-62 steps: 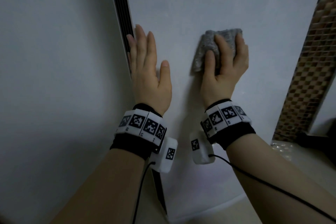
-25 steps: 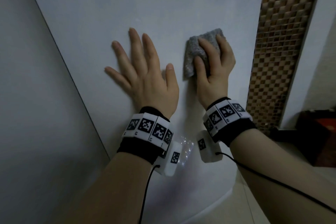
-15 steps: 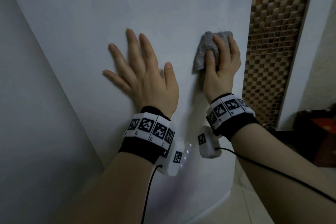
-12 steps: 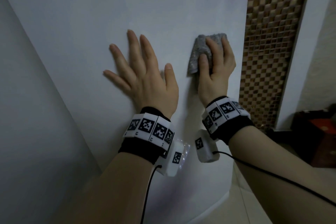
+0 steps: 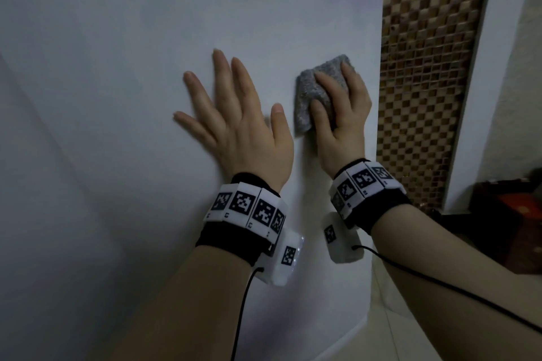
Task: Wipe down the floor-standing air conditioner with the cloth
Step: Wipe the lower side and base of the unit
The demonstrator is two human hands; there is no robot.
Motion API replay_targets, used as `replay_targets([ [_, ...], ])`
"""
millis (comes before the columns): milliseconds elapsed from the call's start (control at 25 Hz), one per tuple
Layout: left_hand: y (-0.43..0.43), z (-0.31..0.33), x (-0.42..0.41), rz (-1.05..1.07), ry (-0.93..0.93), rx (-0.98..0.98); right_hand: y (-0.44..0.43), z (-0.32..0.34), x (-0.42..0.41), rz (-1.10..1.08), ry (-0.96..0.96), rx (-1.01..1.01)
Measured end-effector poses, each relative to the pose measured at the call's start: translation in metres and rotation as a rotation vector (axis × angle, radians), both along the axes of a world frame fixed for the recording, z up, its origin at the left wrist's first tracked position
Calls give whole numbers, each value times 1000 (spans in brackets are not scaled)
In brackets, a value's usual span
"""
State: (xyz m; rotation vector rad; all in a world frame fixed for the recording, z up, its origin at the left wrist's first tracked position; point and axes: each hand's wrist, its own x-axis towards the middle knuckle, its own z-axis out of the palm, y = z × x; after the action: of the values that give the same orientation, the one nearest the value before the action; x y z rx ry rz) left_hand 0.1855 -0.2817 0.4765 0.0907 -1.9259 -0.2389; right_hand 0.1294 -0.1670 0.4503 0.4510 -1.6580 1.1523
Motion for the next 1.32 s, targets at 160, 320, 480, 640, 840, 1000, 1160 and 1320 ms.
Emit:
replay_targets([
  [160,6,1,-3,23,3,17,4,8,-1,-34,-102,-189],
  [320,15,5,-7,41,10,34,15,6,-9,4,-36,-61],
  [480,19,5,-10,52,11,57,19,16,-10,-27,-128,-245],
  [640,22,6,-12,56,22,63,26,-3,-17,-4,-44,-72],
  [840,23,7,-13,53,20,84,30,-5,-20,-61,-242,-398],
  [1000,26,12,-12,18,43,154,30,2,-20,-13,-104,-183],
  [1160,24,21,-13,13,81,168,41,23,-24,-43,-189,-286],
  [1320,25,27,-15,34,81,146,37,35,-23,-20,-71,-83],
])
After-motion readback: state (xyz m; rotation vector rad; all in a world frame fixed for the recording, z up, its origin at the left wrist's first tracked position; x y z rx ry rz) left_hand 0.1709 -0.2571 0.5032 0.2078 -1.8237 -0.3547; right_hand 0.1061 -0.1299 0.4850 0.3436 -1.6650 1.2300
